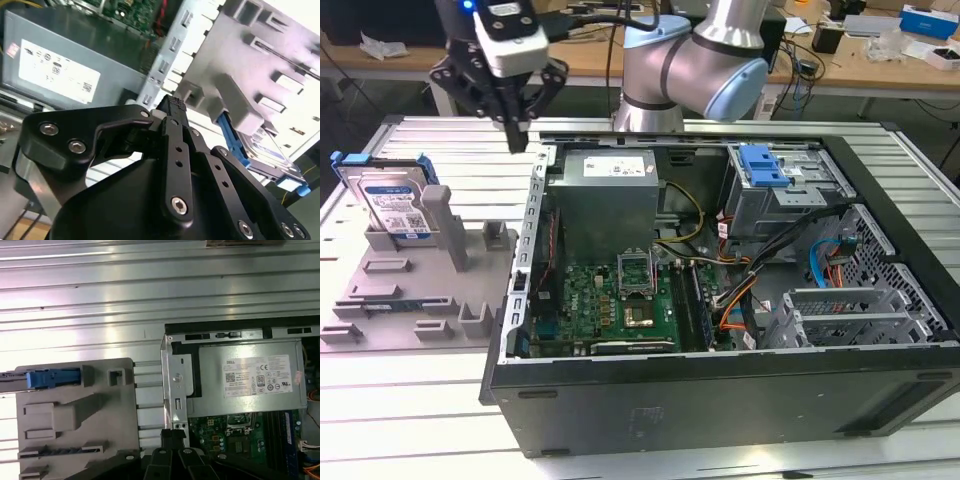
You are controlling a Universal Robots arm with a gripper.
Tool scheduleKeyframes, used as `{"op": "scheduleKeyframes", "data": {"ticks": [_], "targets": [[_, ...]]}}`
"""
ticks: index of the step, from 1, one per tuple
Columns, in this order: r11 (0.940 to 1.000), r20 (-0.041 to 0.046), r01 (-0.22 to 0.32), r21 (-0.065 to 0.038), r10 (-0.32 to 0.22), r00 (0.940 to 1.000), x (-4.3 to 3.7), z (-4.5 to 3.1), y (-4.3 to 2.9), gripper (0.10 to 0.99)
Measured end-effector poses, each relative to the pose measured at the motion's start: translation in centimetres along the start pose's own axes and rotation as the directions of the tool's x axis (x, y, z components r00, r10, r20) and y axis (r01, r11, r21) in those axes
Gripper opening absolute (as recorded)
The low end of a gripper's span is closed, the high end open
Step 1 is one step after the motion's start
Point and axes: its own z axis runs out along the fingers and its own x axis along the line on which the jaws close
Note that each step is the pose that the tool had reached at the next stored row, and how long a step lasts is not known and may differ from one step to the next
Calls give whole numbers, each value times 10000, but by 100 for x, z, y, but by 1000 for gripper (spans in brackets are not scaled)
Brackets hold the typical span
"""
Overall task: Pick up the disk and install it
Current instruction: 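Reach for the disk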
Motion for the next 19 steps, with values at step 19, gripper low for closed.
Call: {"op": "scheduleKeyframes", "data": {"ticks": [19], "targets": [[10000,0,1,0,-1,10000,1030,70,376,106]]}}
